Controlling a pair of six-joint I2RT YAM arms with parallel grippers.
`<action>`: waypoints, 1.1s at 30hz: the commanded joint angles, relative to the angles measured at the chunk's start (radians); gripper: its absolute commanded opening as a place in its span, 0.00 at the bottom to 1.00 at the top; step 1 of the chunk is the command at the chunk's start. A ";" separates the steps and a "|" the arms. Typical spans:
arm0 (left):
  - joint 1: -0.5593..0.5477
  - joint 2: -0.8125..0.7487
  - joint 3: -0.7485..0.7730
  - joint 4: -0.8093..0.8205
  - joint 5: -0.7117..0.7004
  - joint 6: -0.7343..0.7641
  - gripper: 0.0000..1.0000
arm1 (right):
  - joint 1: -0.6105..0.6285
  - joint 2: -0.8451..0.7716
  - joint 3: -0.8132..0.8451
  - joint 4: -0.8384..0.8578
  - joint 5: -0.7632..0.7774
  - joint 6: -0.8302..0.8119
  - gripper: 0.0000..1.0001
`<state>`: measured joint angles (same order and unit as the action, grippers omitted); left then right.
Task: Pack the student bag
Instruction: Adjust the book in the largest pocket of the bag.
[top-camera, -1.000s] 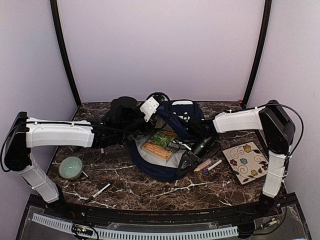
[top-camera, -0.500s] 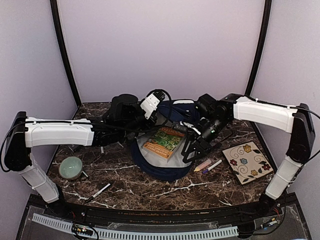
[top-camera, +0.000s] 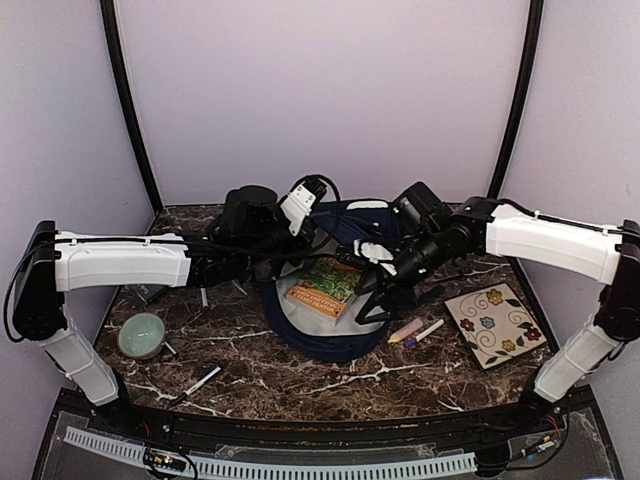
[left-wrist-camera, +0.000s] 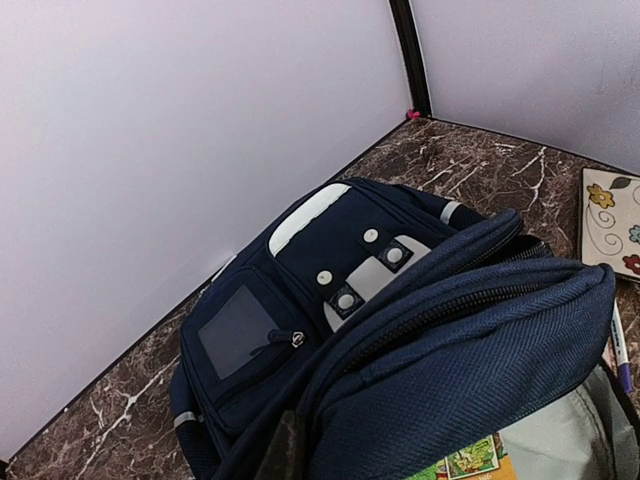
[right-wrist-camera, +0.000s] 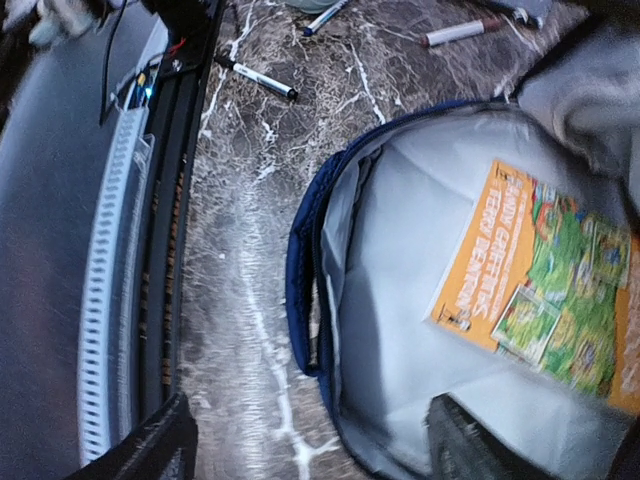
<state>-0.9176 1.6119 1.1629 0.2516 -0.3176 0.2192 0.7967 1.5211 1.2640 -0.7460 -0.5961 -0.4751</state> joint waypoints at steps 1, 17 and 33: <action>0.020 -0.014 0.047 0.083 0.044 -0.081 0.00 | 0.070 0.060 0.002 0.121 0.195 -0.031 0.68; 0.043 -0.036 0.040 0.056 0.146 -0.132 0.00 | 0.161 0.235 -0.066 0.425 0.485 -0.023 0.53; 0.048 -0.065 0.011 0.057 0.162 -0.134 0.00 | 0.155 0.332 -0.102 0.562 0.808 -0.055 0.49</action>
<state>-0.8783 1.6131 1.1625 0.2287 -0.1722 0.1078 0.9627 1.8599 1.2018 -0.2661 0.0582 -0.5129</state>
